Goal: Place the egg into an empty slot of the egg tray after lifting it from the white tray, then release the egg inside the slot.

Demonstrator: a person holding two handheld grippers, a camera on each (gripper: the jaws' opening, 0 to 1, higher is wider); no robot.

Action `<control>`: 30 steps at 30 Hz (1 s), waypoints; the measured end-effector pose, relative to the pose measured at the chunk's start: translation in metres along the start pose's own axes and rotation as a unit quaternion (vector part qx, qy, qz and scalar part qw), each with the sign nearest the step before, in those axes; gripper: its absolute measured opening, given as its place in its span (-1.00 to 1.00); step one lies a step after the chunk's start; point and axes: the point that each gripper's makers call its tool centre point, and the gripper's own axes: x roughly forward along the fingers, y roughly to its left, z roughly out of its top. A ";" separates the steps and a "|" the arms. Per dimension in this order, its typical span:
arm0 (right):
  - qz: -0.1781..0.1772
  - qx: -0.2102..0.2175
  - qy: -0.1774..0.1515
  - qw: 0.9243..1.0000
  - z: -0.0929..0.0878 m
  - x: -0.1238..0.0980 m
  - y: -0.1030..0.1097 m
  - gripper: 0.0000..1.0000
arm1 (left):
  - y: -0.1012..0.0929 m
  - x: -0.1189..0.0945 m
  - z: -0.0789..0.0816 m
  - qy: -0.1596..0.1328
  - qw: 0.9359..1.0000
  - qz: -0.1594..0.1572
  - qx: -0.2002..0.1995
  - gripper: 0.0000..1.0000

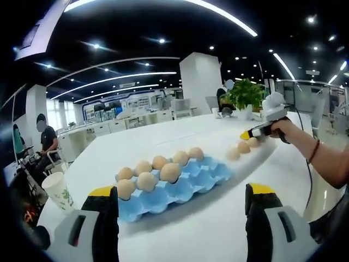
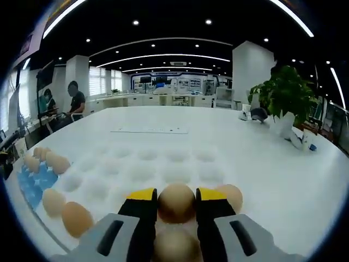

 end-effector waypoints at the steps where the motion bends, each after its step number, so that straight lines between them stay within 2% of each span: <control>1: 0.000 -0.001 0.000 1.000 0.000 0.000 0.000 -0.42 | 0.000 0.000 0.000 0.000 1.000 0.000 0.000 0.98; 7: -0.001 -0.013 -0.009 1.000 0.004 -0.002 0.000 -0.43 | -0.001 0.000 -0.001 0.002 1.000 -0.001 -0.001 0.98; 16: 0.001 -0.009 -0.048 0.999 0.027 -0.013 0.003 -0.43 | 0.000 -0.002 0.002 -0.002 1.000 -0.002 -0.001 0.98; 30: 0.006 0.010 -0.053 0.999 0.028 -0.019 0.008 -0.43 | -0.004 -0.004 -0.002 0.002 1.000 -0.006 0.005 0.97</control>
